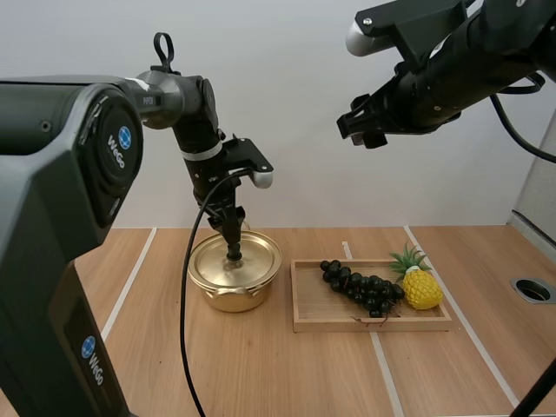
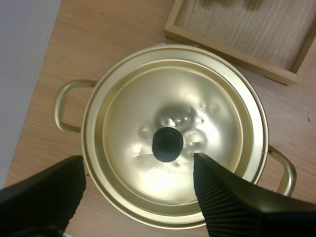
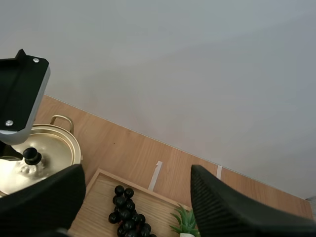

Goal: Open the pot, put the grape inside, and close it

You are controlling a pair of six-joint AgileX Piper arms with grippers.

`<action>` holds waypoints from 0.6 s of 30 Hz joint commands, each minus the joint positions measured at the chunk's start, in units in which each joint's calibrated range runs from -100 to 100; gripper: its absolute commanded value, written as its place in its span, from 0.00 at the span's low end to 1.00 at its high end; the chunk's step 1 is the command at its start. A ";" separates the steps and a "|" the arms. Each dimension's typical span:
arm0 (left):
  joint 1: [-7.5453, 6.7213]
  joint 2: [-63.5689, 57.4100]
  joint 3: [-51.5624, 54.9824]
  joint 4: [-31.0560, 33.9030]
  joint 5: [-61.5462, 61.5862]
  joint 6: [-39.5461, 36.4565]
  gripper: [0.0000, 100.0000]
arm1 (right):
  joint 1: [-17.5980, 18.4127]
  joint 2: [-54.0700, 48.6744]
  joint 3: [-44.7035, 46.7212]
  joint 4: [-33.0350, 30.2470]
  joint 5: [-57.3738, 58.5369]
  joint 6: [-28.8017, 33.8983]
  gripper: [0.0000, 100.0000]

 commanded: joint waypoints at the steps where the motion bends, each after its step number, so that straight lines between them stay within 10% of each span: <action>1: -0.24 0.02 1.07 -0.35 0.13 -0.06 1.00 | -0.17 -0.55 -0.75 0.07 0.36 -1.10 1.00; 18: -0.24 4.92 1.07 -3.45 0.13 0.75 1.00 | -0.17 -0.55 -0.75 0.07 0.97 -1.10 1.00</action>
